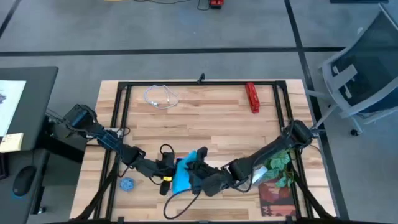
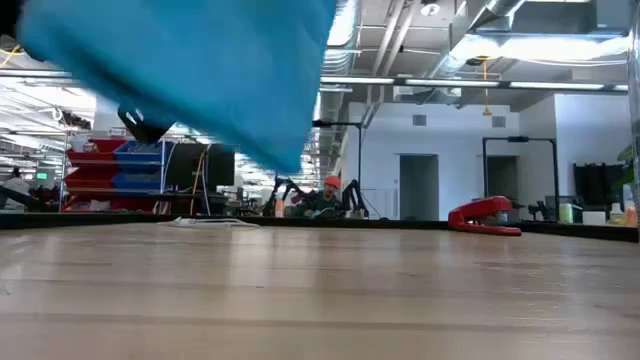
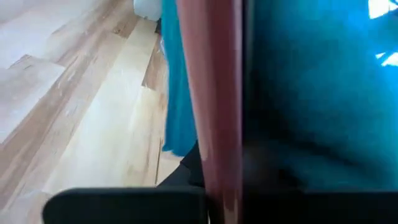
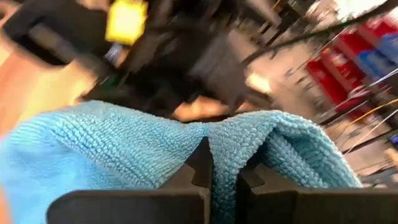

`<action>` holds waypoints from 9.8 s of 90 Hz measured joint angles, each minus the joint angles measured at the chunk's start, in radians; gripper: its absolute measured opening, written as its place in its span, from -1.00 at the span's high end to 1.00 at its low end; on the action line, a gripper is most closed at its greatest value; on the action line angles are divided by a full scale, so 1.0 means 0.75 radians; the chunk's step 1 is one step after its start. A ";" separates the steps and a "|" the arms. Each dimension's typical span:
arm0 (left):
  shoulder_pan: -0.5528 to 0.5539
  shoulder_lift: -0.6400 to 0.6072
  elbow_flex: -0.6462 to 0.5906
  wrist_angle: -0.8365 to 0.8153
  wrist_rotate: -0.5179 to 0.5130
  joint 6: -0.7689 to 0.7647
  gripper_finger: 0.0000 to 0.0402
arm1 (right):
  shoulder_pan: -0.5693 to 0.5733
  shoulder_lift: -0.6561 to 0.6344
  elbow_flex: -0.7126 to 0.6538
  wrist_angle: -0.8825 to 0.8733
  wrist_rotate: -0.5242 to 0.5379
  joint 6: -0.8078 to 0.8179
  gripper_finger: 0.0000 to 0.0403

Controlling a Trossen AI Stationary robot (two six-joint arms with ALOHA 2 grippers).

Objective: Apply microfiber cloth
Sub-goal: Wipe the front of the cellphone with the blue microfiber cloth

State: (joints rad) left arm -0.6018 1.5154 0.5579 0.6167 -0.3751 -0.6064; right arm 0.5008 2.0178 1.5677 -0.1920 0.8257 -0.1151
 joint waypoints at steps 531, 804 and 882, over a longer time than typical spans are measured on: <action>-0.052 -0.277 0.155 -0.521 -0.381 0.098 0.98 | -0.021 0.077 -0.058 -0.119 -0.411 0.472 0.75; -0.004 -0.297 0.152 -0.409 -0.271 0.372 0.87 | -0.163 -0.350 -0.375 0.390 -0.660 0.506 0.90; -0.015 -0.698 -0.279 -0.409 -0.507 0.025 0.98 | -0.154 -0.127 -0.301 0.124 -0.832 0.343 -0.23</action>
State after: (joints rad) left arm -0.6132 0.9917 0.3484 0.3100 -0.7551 -0.5873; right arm 0.3850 1.9225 1.3422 -0.0987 0.2020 0.1425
